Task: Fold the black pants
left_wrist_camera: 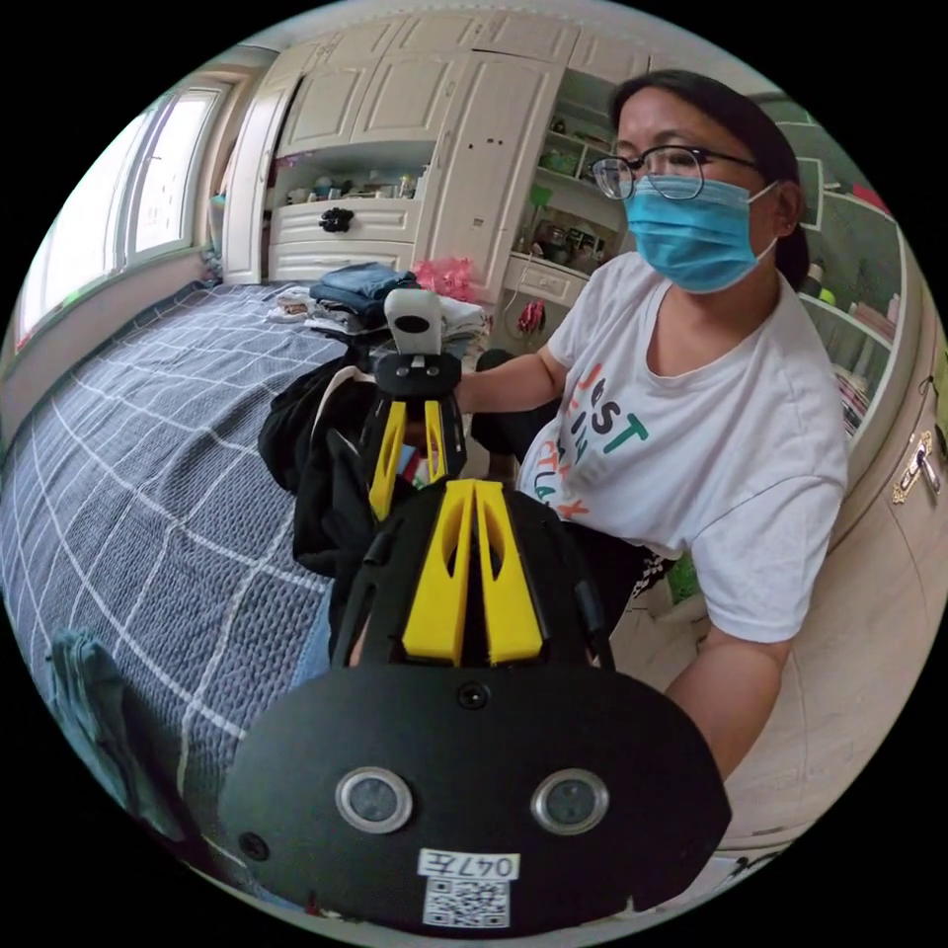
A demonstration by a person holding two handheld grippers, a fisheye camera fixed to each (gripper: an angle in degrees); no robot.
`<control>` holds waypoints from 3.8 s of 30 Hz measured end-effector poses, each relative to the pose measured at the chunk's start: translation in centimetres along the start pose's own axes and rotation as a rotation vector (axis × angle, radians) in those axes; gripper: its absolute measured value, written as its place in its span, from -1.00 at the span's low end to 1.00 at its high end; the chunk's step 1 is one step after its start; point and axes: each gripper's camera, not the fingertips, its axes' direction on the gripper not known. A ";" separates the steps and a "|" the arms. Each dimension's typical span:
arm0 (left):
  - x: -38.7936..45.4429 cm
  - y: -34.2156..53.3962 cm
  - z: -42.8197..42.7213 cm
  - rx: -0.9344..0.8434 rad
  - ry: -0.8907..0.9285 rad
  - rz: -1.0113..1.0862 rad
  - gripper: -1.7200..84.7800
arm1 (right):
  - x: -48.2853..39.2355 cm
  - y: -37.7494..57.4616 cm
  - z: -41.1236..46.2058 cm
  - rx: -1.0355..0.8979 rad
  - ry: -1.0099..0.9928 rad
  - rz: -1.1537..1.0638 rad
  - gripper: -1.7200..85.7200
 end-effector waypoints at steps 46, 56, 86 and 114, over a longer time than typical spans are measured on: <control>5.0 -17.8 8.8 0.053 -0.932 0.102 -0.97 | -0.5 -8.9 -28.0 -0.016 0.575 -0.114 -0.85; 7.2 -17.2 7.9 0.051 -0.841 0.256 -0.96 | 1.2 -14.7 -28.4 -0.036 0.458 -0.267 -0.92; 2.0 5.9 14.5 0.258 -0.996 -0.454 -0.67 | 12.1 -6.9 -17.1 -0.269 0.534 -0.255 -0.85; -4.5 1.9 30.5 0.010 -1.402 -0.242 -0.68 | 17.5 -6.1 -17.5 -0.275 0.025 0.162 -0.97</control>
